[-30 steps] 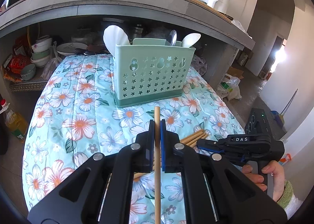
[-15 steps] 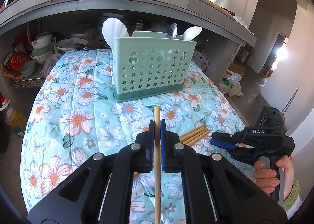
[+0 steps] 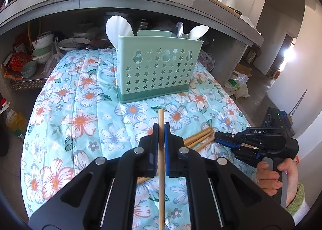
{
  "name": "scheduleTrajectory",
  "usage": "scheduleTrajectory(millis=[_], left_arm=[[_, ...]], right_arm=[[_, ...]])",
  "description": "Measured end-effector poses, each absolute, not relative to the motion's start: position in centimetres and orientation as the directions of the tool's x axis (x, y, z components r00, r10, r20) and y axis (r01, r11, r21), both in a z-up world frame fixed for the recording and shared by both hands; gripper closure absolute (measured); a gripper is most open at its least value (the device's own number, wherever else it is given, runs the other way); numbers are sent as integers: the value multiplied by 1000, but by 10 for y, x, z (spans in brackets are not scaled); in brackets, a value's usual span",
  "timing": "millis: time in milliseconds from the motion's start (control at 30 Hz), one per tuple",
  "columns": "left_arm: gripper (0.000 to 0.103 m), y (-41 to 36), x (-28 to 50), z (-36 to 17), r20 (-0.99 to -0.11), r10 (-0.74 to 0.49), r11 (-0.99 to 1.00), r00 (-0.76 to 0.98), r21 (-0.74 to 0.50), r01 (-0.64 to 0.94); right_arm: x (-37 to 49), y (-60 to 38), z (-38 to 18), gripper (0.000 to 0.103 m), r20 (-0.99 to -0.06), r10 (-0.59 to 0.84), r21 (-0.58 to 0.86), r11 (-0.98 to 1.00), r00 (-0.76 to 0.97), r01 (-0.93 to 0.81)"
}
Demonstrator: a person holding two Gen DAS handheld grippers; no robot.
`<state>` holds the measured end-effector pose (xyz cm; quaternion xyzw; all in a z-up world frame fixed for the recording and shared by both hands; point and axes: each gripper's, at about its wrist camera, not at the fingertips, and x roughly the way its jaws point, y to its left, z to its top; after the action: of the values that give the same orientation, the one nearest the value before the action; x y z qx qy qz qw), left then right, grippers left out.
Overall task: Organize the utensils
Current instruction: 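Lift the chopstick upright with the left gripper while the right gripper grasps another chopstick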
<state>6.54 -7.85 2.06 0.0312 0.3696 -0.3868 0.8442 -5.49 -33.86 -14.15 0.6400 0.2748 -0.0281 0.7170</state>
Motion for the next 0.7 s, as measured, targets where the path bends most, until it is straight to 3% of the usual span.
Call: scheduleTrajectory(millis=[700], left_arm=[[99,-80,66,16,-668,-611,708,426,-220,671]], right_arm=[[-72,-352,-147,94,-435,265,900,148,861,409]])
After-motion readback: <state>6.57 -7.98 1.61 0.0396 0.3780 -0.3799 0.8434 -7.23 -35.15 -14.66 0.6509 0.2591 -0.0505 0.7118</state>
